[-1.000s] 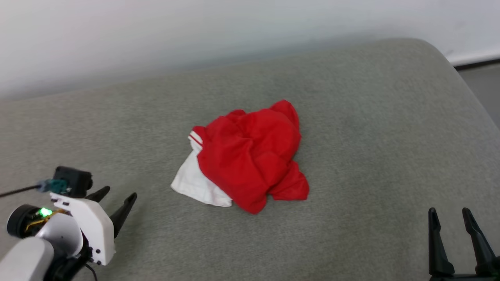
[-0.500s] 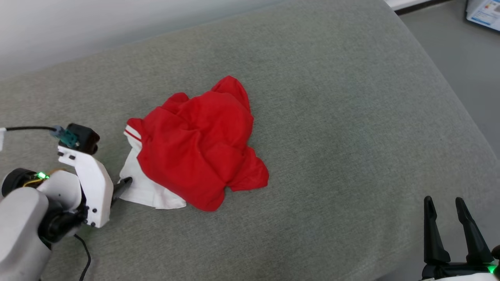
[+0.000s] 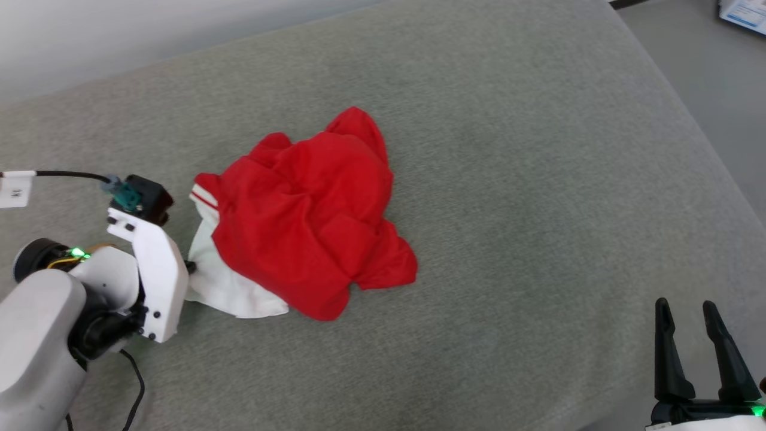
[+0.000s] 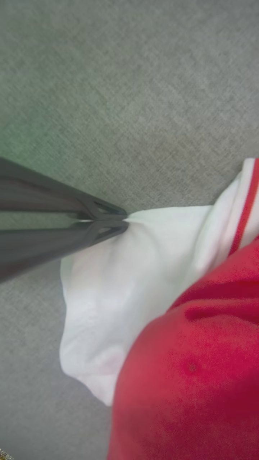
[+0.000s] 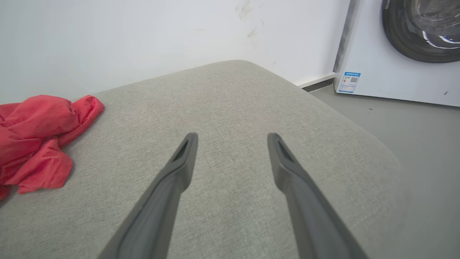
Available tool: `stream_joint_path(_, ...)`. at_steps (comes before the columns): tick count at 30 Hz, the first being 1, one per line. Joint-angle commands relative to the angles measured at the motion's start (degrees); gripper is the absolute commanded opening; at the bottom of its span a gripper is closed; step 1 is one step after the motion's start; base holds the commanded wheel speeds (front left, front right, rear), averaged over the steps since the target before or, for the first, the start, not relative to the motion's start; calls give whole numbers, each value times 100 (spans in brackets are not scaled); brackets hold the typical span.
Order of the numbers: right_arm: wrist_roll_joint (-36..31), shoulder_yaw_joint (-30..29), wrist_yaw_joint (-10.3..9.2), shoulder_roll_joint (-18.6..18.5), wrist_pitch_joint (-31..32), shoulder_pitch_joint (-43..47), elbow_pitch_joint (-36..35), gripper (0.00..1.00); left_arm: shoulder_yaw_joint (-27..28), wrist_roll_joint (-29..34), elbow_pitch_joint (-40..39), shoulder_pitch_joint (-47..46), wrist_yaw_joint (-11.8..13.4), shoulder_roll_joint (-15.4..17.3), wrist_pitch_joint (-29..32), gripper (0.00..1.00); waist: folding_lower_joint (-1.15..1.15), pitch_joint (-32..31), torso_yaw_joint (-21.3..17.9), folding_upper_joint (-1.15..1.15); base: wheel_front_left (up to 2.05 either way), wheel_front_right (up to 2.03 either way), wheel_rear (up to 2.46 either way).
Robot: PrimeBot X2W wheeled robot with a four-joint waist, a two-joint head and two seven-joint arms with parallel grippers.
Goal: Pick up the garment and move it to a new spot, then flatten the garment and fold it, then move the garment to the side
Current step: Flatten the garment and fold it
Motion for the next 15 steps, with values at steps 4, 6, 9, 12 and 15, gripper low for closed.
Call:
stream_joint_path(4,-91,-83,-4,12,-12,-40,21,100,-217,-51,-155,-106,-23,32,-134,0,0,-168,510,0,0,0,0)
stream_joint_path(6,-145,-116,-4,11,-12,-23,34,100,-212,-90,-211,-215,-17,111,-222,0,0,-245,750,0,0,0,0)
stream_joint_path(9,-222,-144,-4,10,-12,-3,44,100,-151,-160,-167,-226,-18,310,-275,0,0,-358,1068,0,0,0,0)
stream_joint_path(12,-254,-123,-4,10,-12,-7,46,100,20,-257,-6,-86,39,639,-278,0,0,-444,1299,0,0,0,0)
stream_joint_path(15,-293,-96,-5,11,-11,35,55,100,218,-301,220,111,152,1039,-403,0,0,-510,1438,0,0,0,0)
